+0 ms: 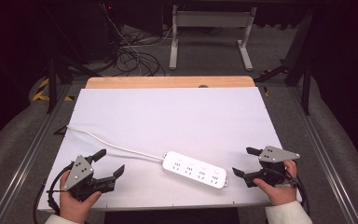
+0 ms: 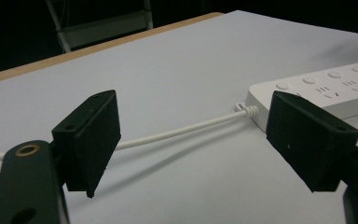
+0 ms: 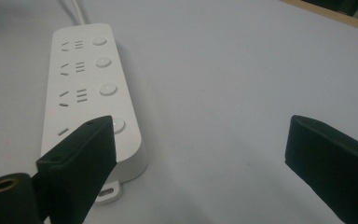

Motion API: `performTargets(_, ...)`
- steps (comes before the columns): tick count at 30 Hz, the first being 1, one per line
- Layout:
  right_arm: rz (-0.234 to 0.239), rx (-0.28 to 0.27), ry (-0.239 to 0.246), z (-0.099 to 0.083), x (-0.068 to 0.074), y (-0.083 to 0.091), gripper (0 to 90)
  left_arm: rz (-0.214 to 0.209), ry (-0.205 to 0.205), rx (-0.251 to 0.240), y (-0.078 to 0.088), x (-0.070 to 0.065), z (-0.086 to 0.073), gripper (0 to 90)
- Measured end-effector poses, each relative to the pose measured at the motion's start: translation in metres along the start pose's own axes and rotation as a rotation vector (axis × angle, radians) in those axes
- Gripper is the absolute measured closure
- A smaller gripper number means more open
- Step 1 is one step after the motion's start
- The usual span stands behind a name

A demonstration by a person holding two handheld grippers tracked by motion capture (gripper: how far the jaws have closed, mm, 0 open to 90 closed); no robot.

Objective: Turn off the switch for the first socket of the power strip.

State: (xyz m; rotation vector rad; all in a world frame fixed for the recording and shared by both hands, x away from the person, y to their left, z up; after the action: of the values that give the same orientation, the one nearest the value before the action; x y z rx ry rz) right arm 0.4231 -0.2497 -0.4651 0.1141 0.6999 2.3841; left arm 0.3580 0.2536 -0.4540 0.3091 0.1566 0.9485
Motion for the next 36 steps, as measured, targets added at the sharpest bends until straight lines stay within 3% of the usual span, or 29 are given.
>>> performTargets(26, -0.002, 0.000, 0.017, 0.007, 0.003, 0.003, 15.0, 0.026, -0.057, 0.017, 0.004, -0.003, 0.002, 18.8)
performTargets(36, 0.022, -0.006, 0.018, 0.029, 0.007, -0.002, 15.0, 0.031, -0.049, 0.019, 0.004, -0.002, 0.002, 18.7)
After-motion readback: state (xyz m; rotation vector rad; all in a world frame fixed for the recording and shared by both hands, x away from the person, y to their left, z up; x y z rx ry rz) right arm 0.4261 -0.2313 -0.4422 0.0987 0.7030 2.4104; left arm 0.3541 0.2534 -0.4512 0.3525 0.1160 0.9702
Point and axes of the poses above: each handheld gripper's, and its own axes: y roughly backward along the jaws, z roughly out of its top, x roughly to its left, the point moved 2 cm from there along -y, roughly forward along the jaws, and after that the axes turned 3 degrees about y, right-handed, at the moved point
